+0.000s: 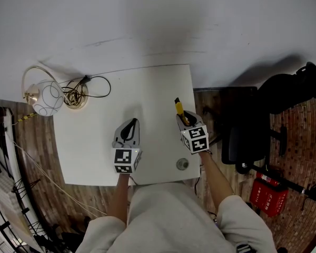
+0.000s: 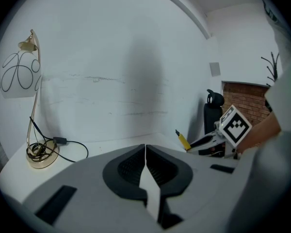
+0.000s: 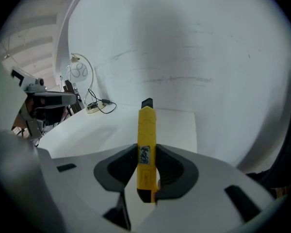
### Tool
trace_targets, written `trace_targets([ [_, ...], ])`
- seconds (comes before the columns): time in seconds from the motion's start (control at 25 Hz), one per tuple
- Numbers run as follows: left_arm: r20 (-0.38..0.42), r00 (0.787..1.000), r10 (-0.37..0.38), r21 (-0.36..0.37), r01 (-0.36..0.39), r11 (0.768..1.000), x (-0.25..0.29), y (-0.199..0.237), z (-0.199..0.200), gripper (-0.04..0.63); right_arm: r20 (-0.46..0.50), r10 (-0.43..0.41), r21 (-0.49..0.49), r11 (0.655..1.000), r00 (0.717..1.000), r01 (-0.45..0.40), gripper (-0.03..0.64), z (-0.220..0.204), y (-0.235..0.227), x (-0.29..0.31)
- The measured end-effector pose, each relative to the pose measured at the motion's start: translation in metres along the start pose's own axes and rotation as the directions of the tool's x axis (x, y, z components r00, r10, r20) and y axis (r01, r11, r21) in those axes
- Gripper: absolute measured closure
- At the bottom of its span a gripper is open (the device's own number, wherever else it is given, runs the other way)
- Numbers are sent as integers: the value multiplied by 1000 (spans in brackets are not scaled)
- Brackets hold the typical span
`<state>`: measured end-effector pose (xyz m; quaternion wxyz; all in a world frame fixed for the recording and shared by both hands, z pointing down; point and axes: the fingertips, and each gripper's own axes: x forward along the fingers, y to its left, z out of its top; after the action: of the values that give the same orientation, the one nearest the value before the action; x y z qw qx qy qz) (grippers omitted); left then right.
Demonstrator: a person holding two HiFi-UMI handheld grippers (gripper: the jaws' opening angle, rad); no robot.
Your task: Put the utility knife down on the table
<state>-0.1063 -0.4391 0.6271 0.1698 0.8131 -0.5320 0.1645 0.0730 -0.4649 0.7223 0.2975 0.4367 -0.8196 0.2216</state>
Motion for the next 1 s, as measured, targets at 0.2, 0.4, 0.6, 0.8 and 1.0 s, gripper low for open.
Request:
trace_targets([
  [0.2,1,1000,0,0,0,1000,-1,0,0,586,-79,30,-68,997,996,-35,506,-10,3,20],
  [0.4,-1,1000,4,-4,-4,1000,-3,0,-2,586,-170,57,-253,962,984,-99,506,-15,11,28],
  [0.6,-4,1000,9,-2,-9,1000,-7,1,-4,586,-276,49,-488,853,960,-184,506,-24,14,39],
  [0.8,-7,1000,18,-6,-18,1000,-10,6,-6,586,-347,53,-593,761,936,-263,506,-30,22,48],
  [1.0,-9,1000,27,-9,-27,1000,-14,9,-7,586,-420,46,-677,649,906,-347,506,-38,29,53],
])
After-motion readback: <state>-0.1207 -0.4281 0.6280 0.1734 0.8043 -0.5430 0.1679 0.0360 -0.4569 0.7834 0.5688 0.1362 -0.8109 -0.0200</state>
